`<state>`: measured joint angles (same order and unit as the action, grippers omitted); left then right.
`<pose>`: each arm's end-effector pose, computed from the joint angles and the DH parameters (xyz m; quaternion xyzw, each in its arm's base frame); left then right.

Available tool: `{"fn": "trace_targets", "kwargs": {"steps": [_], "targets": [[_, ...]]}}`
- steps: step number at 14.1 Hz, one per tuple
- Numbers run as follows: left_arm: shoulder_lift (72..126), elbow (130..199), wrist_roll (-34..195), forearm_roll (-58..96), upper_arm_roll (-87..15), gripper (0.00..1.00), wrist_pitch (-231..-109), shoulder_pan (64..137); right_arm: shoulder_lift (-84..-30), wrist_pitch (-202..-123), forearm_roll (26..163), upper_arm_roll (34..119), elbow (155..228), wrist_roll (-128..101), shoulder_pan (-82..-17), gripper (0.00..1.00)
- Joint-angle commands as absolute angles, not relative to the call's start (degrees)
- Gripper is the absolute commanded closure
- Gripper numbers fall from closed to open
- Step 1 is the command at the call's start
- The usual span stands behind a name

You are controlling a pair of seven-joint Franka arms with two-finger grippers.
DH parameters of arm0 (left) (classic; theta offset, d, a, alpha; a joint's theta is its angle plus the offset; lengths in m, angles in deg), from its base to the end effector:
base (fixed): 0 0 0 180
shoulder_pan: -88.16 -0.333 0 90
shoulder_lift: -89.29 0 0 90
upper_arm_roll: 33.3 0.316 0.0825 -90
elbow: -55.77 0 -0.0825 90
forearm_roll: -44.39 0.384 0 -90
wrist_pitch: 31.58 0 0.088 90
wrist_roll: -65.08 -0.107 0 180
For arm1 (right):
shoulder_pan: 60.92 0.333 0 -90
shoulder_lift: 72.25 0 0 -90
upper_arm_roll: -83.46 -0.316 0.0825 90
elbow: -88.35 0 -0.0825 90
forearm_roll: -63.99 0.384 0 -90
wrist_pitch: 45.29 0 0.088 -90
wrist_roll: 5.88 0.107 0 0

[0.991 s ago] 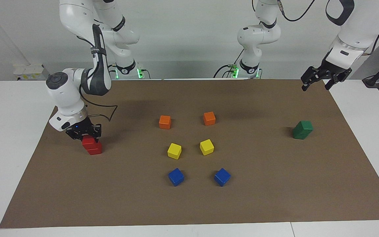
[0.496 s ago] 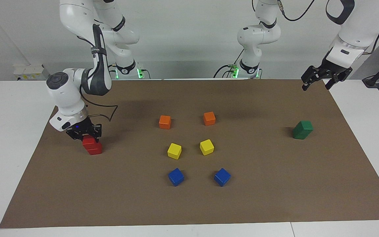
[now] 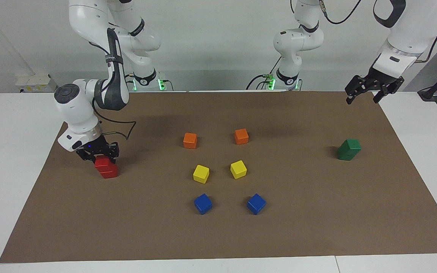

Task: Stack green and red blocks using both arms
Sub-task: 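Open the right gripper and draw it back from the red stack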

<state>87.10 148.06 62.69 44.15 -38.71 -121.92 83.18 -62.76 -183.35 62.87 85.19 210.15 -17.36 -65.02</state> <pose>0.5430 -0.0055 0.6270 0.9997 -0.0246 0.0020 0.0003 0.5735 -0.0584 0.3438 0.9966 0.0564 0.0570 0.0182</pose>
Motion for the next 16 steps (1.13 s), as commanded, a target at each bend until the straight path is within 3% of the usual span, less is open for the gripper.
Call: {"fn": "trace_targets", "kwargs": {"steps": [1, 5, 10, 16], "targets": [[86.30, 148.75, 63.23, 44.65, -38.39, 0.00, -123.16, 83.59, -63.20, -184.77, 63.02, 84.86, 211.14, -18.98, -65.49, 0.04], [85.87, 149.63, 63.32, 44.65, -38.31, 0.00, -124.13, 83.15, -62.94, -182.76, 62.93, 84.86, 209.04, -18.98, -65.40, 0.00], [85.77, 149.72, 63.32, 44.65, -38.30, 0.00, -124.92, 83.41, -64.16, -167.74, 63.02, 84.69, 197.97, -17.93, -64.18, 0.00], [85.86, 149.37, 63.41, 44.65, -38.30, 0.00, -125.71, 83.85, -72.14, -157.89, 63.11, 82.67, 196.28, -13.62, -63.38, 0.00]]}}
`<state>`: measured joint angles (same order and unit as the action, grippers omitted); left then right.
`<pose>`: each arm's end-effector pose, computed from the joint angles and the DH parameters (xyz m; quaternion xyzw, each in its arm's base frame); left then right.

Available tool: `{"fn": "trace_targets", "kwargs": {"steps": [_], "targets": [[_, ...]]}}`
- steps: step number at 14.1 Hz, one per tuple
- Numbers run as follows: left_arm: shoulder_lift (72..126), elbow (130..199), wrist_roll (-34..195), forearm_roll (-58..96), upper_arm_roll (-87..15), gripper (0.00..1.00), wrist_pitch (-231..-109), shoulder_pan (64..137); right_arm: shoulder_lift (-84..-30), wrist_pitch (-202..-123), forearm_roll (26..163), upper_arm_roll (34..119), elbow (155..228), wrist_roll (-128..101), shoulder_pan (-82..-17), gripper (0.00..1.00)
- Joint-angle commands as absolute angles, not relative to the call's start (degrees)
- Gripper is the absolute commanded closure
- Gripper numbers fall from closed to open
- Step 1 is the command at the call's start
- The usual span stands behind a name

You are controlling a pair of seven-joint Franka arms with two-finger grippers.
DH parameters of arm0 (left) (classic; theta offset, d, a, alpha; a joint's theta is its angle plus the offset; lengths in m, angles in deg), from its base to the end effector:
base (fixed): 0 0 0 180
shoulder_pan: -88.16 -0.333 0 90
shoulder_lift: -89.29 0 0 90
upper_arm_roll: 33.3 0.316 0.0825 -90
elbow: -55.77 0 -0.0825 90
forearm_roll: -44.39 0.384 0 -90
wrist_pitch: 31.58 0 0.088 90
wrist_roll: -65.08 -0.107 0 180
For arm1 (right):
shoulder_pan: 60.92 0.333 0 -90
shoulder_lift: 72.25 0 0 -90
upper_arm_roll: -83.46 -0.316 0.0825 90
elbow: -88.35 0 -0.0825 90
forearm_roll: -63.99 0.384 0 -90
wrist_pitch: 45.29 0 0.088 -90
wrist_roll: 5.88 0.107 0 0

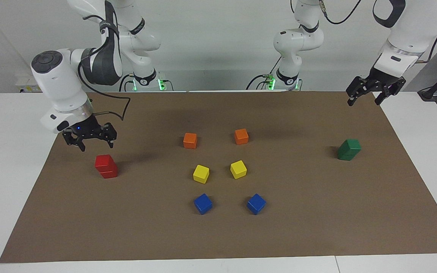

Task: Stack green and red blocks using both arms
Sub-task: 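Open the right gripper and draw it back from the red stack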

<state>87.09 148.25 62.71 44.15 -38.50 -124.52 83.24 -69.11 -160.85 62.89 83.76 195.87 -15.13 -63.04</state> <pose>0.5476 -0.0041 0.6297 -0.9995 0.0231 -0.0231 0.0001 0.5844 -0.0258 0.4866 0.9970 0.0633 0.0416 0.0133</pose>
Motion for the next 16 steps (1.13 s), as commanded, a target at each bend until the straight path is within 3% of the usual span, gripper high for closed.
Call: {"fn": "trace_targets", "kwargs": {"steps": [1, 8, 12, 16], "targets": [[85.78, 149.54, 63.41, 44.65, -38.39, 0.00, -125.45, 83.94, -74.08, -155.00, 63.11, 82.58, 196.37, -13.09, -63.29, 0.00], [85.60, 149.55, 63.41, 44.65, -38.57, 0.00, -124.83, 83.42, -81.21, -142.23, 63.11, 81.44, 197.52, -10.54, -63.29, 0.00], [85.69, 149.37, 62.88, 44.83, -38.13, 0.00, -124.74, 83.06, -77.71, -136.53, 62.94, 81.44, 189.54, -10.45, -63.38, 0.00], [85.77, 149.37, 62.88, 45.09, -38.04, 0.00, -124.74, 83.15, -75.95, -136.87, 62.85, 81.44, 186.71, -10.45, -63.47, 0.00]]}}
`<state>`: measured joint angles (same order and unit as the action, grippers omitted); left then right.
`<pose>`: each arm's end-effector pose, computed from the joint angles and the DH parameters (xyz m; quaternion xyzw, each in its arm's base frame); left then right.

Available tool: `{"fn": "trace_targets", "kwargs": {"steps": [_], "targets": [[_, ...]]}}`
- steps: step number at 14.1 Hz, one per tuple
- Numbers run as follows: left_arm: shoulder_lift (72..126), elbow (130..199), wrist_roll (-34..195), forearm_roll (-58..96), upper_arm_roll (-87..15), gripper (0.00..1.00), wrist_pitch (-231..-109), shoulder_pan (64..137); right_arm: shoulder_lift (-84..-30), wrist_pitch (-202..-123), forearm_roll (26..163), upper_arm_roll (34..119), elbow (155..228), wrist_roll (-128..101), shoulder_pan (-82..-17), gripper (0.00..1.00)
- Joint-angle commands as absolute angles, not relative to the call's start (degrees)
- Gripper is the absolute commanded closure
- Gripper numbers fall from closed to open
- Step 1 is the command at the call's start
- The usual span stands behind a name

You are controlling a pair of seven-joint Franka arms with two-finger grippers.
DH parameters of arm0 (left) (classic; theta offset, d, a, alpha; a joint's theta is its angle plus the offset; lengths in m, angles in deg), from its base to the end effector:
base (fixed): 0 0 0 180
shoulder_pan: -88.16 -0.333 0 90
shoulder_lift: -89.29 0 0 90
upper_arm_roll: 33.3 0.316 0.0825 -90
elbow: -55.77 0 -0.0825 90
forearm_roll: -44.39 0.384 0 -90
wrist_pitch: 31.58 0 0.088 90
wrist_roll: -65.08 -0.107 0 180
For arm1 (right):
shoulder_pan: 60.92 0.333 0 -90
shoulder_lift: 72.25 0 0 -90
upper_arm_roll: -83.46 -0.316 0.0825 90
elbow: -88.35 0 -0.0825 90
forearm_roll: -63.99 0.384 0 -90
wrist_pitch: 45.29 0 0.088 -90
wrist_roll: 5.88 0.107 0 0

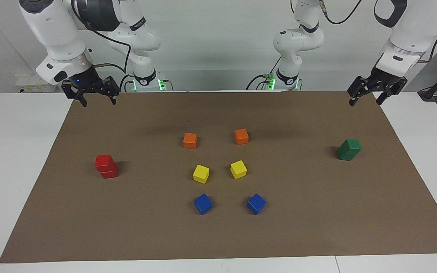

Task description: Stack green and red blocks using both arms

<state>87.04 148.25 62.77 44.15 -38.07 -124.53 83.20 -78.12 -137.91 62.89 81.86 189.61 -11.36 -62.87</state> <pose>0.5474 0.0005 0.6302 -0.9995 0.0184 -0.0237 0.0001 0.5225 -0.0045 0.5907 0.9986 0.0453 -0.0247 0.0098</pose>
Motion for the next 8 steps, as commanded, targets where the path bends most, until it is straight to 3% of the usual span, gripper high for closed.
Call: {"fn": "trace_targets", "kwargs": {"steps": [1, 8], "targets": [[85.77, 149.37, 62.88, 45.09, -38.13, 0.00, -124.74, 83.15, -75.07, -136.78, 62.85, 81.44, 185.66, -10.45, -63.47, 0.00], [85.77, 149.28, 62.79, 45.09, -38.13, 0.00, -124.83, 83.15, -73.66, -134.76, 63.02, 81.44, 183.19, -10.45, -63.56, 0.00]]}}
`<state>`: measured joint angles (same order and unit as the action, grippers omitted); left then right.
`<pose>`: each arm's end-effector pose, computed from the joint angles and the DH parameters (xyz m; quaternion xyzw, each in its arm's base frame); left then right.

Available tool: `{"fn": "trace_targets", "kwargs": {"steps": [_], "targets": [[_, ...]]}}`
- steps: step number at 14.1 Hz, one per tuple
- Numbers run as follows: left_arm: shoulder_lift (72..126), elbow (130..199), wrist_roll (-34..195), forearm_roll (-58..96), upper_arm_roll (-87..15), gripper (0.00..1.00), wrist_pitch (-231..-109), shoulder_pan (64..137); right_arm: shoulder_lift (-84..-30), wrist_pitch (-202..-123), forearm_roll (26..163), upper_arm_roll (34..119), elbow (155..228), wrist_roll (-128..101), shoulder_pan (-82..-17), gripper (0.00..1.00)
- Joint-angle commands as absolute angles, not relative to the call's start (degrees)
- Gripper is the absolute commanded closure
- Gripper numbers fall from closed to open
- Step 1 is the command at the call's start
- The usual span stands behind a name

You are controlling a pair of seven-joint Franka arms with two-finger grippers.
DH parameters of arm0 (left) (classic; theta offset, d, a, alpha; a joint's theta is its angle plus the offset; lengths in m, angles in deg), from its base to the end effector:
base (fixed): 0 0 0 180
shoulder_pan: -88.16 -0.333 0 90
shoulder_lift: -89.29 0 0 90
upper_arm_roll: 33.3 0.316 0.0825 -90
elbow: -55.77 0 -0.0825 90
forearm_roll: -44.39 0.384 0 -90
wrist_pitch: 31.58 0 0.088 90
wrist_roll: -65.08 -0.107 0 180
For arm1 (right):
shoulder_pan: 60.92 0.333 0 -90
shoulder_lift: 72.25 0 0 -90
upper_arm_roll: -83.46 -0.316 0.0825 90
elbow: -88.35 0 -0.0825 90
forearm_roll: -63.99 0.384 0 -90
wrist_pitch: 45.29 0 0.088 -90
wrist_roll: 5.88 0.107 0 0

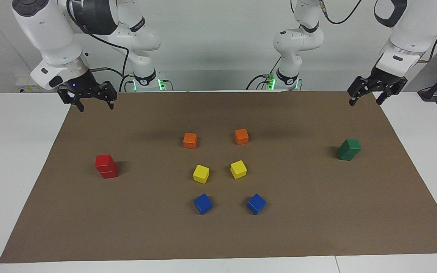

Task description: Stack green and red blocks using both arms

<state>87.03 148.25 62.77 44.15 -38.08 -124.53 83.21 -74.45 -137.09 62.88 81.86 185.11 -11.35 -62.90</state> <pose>0.5473 0.0003 0.6303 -0.9995 0.0186 -0.0238 0.0001 0.5424 -0.0053 0.5925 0.9986 0.0449 -0.0246 0.0090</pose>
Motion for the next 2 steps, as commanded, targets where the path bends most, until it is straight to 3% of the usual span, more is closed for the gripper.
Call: {"fn": "trace_targets", "kwargs": {"steps": [1, 2], "targets": [[85.77, 149.28, 62.79, 45.09, -38.13, 0.00, -124.83, 83.15, -73.57, -133.71, 63.02, 81.44, 182.49, -10.36, -63.64, 0.00], [85.77, 149.28, 62.88, 45.09, -38.13, 0.00, -124.83, 83.15, -72.87, -133.01, 63.11, 81.44, 181.79, -10.36, -63.73, 0.00]]}}
